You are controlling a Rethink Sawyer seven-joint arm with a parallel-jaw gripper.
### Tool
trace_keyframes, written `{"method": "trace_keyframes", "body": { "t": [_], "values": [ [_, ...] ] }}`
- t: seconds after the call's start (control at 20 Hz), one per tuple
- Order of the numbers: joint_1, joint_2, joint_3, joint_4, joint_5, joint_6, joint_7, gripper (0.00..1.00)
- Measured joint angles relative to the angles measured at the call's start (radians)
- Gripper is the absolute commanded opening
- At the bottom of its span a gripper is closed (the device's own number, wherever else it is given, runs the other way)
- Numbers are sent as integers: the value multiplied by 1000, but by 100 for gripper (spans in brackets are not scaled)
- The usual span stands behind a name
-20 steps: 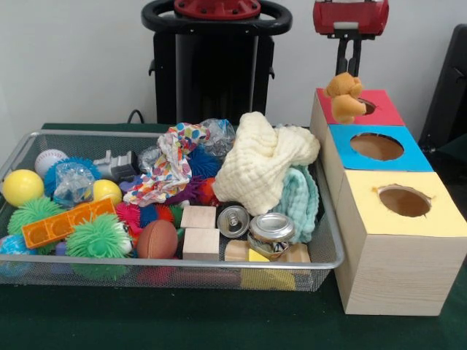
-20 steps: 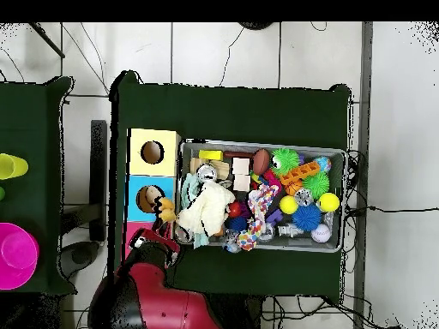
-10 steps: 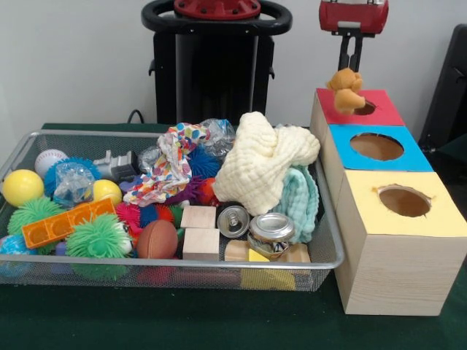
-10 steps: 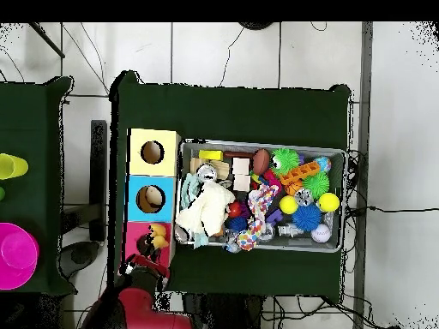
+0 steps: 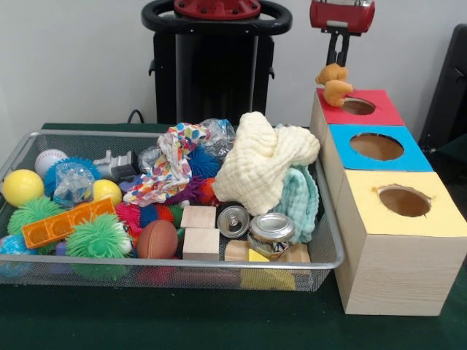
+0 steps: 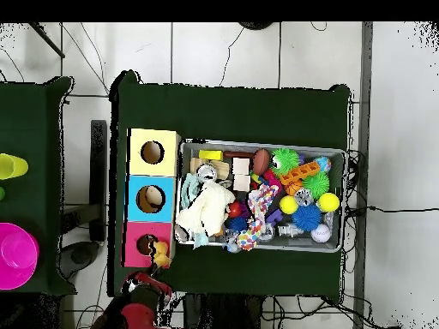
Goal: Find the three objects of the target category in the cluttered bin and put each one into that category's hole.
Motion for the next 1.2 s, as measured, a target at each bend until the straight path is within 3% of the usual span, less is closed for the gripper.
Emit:
{"method": "trace_keyframes", "body": {
  "t": [0.7,1.2],
  "values": [
    [21,-1,15,36,68,0,0,0],
    [-15,-15,50,36,79,0,0,0]
  ]
}}
